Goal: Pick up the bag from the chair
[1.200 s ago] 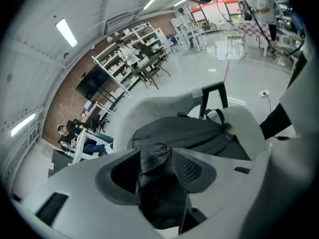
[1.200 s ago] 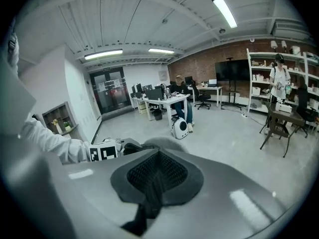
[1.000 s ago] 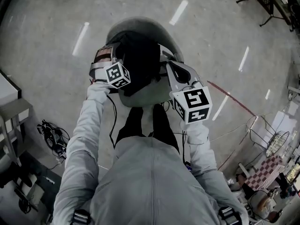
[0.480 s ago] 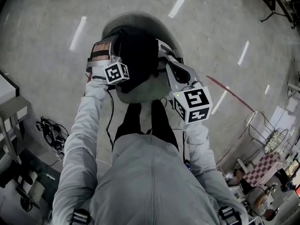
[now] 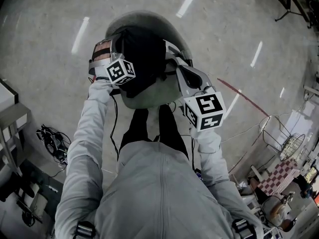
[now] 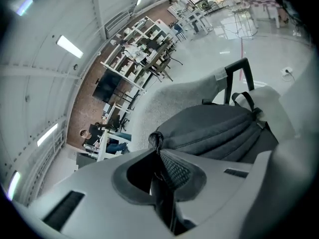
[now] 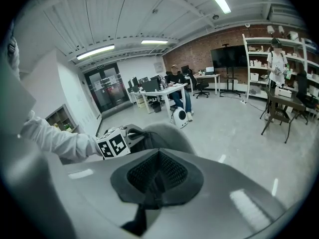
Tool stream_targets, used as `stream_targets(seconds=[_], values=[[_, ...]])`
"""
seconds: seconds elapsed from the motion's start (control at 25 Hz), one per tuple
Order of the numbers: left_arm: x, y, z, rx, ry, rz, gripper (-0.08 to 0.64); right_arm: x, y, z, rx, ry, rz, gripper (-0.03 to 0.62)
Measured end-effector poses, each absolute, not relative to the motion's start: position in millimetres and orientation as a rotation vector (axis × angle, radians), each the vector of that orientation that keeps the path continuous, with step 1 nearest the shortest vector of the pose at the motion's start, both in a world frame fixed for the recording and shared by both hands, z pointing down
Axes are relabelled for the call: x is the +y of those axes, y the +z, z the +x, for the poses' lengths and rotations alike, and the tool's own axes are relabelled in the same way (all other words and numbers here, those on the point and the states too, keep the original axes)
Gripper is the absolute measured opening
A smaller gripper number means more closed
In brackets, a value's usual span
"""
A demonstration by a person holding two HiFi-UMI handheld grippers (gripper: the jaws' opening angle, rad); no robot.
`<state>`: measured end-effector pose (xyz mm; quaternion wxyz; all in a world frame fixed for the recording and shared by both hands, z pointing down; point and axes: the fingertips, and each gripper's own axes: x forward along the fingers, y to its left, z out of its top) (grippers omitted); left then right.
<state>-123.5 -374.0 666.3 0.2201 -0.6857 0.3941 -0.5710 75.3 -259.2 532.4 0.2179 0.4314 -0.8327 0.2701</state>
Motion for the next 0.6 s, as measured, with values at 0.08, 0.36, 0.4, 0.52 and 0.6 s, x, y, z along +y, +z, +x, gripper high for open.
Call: stream_targets(seconds=[0.08, 0.36, 0.4, 0.52, 0.6], values=[[-372.0, 660.9, -122.7, 1.109, -1.552, -1.918, 0.025, -258.8, 531.2, 77.7, -2.300, 0.747, 1.202, 0.012], [-358.0, 627.5, -104.8, 1.196, -1.358, -2.008, 0.018, -261.5, 523.4, 84.8, -2.303, 0.728, 1.216, 0.012], [-354.1, 623.1, -101.5, 1.201, -1.331, -2.031, 0.018, -261.4, 522.7, 85.9, -2.302, 0.724, 1.221, 0.012], [-340.1, 605.4, -92.9, 1.216, -1.251, -2.082, 0.018, -259.9, 519.0, 89.8, -2.298, 0.718, 1.240, 0.012], [-331.3, 591.0, -87.1, 1.227, -1.204, -2.103, 0.018, -259.5, 514.6, 93.8, -2.295, 0.715, 1.255, 0.012]])
